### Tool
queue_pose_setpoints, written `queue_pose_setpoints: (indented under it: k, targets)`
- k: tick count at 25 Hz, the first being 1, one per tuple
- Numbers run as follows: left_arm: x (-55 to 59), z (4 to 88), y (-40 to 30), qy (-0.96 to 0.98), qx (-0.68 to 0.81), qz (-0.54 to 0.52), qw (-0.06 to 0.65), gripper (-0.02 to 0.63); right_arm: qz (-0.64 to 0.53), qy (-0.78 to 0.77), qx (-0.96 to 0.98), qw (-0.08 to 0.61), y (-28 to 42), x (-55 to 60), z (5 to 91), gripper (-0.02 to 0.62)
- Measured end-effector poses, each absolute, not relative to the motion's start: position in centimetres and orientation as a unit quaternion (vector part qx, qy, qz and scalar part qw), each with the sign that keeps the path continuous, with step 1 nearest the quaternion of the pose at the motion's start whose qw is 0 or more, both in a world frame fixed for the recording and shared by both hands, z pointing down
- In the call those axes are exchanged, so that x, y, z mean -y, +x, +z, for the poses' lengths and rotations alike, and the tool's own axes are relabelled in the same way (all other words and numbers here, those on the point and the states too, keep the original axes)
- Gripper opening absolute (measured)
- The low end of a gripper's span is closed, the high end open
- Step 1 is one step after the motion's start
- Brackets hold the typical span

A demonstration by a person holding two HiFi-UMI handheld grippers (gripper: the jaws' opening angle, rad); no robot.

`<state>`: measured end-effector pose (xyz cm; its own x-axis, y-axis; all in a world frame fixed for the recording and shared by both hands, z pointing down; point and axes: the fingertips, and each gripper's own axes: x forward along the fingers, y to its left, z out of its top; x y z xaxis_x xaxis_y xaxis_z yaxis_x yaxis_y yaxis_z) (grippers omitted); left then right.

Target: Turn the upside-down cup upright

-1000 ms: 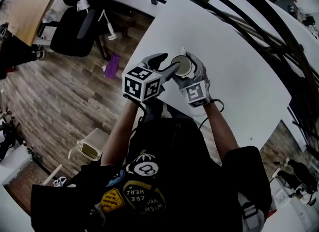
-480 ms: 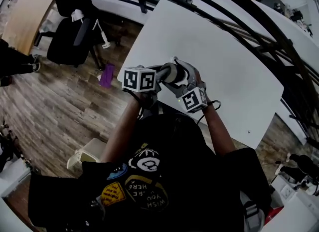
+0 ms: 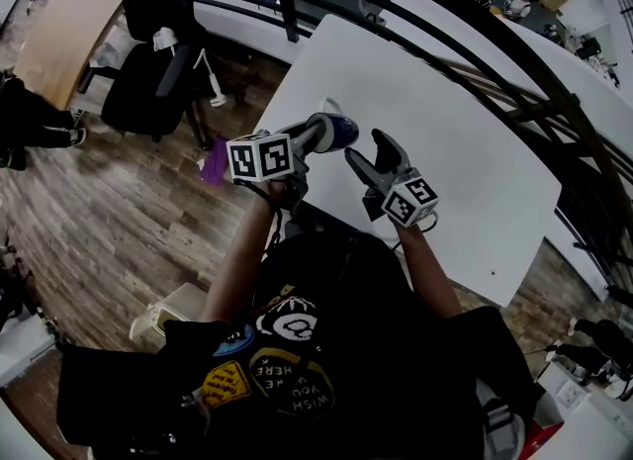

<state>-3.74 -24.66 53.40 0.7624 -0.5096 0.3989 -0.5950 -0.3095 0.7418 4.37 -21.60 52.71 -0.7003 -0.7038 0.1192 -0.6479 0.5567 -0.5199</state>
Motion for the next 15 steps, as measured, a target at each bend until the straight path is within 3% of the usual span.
queue_pose_setpoints:
  k: [7, 15]
  targets:
    - [26.3, 52.3, -3.1, 0.826, 0.354, 0.005, 0.439, 0.055, -0.521, -0.258, -0.773, 0.255, 3.7, 23.2, 52.5, 0.367]
    - [25.4, 52.4, -0.9, 0.856, 0.360, 0.041, 0.368, 0.055, -0.654, -0.150, -0.612, 0.419, 3.5, 24.9, 52.7, 0.445]
